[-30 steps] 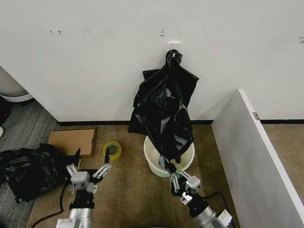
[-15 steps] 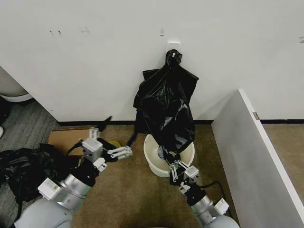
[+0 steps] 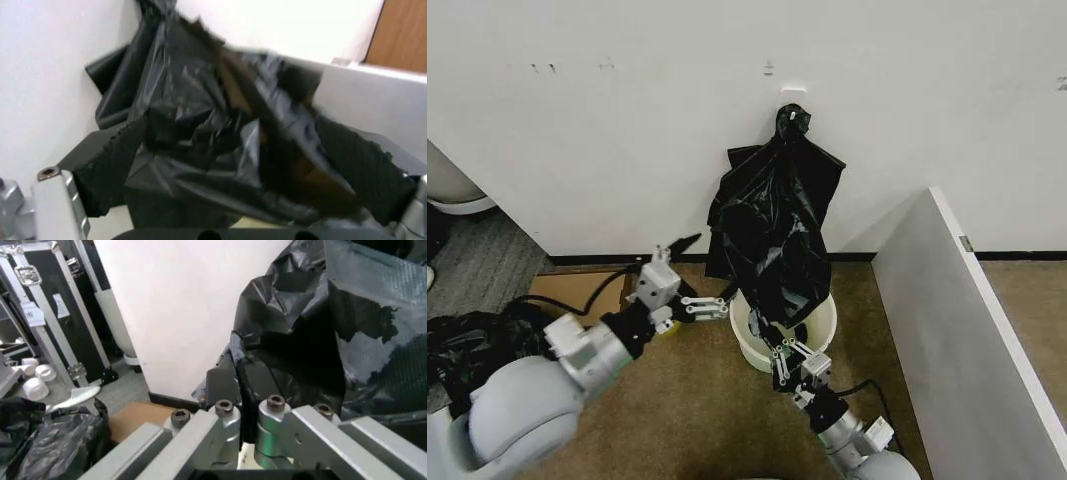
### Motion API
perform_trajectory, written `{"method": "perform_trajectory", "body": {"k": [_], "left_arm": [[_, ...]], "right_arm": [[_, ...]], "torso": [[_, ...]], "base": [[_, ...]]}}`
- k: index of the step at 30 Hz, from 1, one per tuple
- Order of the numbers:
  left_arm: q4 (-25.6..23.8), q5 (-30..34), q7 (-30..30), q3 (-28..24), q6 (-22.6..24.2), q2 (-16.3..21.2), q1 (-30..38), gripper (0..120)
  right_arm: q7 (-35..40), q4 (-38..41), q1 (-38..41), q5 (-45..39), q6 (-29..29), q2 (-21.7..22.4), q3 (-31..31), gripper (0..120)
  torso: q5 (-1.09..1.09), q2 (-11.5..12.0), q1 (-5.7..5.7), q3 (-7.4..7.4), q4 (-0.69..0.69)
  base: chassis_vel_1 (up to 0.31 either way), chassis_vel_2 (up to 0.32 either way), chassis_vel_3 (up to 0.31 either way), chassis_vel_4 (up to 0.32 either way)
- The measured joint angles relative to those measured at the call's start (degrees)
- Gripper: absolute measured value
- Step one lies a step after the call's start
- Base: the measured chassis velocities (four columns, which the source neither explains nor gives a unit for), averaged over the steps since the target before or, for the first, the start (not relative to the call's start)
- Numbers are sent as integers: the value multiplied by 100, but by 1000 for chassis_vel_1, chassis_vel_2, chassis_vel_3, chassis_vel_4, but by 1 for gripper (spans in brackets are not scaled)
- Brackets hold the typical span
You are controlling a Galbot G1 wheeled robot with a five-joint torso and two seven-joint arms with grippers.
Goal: Place the garbage bag over the trash bin.
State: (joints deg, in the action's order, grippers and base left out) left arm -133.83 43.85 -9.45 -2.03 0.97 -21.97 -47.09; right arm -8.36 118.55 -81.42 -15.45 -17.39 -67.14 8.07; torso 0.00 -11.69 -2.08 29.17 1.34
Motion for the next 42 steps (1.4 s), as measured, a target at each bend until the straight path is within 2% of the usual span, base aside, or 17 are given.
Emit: {"method": "perform_trajectory", "body": {"k": [2,6,8,11,12,14,17,27,32,35,39,42], "left_arm": [[164,-87,8,-261,202,-39,273,98],[355,-47,39,-481,252,-150,583,98],[504,73,53,-793,250,-293,1022,98],[748,168,66,-1588,251,-484,1794,98],[748,168,66,-1588,251,-484,1794,98],[876,282,76,-2097,308,-620,2345,98],[1011,515,79,-2554,430,-800,2970,98],[1336,944,138,-3362,800,-1057,4009,98],[1505,1161,-96,-3828,1041,-1314,4431,98],[1559,1238,-176,-3933,1160,-1380,4564,99],[1569,1705,-452,-4122,1635,-1486,4782,95],[1626,1823,-582,-4142,1755,-1599,4797,93]], "right_arm": [[-9,0,-15,11,-22,-11,31,0],[-42,0,-50,32,-64,-11,66,0],[-58,-11,-67,41,-87,-8,65,0],[-69,-42,-70,75,-114,-21,54,0],[-69,-42,-70,75,-114,-21,54,0],[-70,-42,-62,78,-116,-31,53,0],[-72,-34,-59,78,-123,-26,79,0],[-83,-18,-53,51,-156,-38,130,0],[-88,-20,-26,44,-157,-65,106,0],[-89,-17,-30,39,-158,-66,107,0],[-92,13,-50,17,-164,-68,121,0],[-93,38,-55,-1,-168,-82,132,0]], "torso": [[1,0,0,0,-2],[-1,0,0,0,-4],[-2,0,0,0,-3],[1,0,0,0,-1],[1,0,0,0,-1],[0,0,0,0,-1],[1,0,1,0,-1],[0,0,0,0,-3],[-1,0,1,0,-1],[0,0,1,0,-1],[1,0,1,0,-2],[-1,0,1,0,-3]], "base": [[0,0,0,0],[0,0,0,0],[0,0,0,0],[0,0,0,0],[0,0,0,0],[0,0,0,0],[0,0,0,0],[0,0,0,0],[0,0,0,0],[0,0,0,0],[0,0,0,0],[0,0,0,0]]}}
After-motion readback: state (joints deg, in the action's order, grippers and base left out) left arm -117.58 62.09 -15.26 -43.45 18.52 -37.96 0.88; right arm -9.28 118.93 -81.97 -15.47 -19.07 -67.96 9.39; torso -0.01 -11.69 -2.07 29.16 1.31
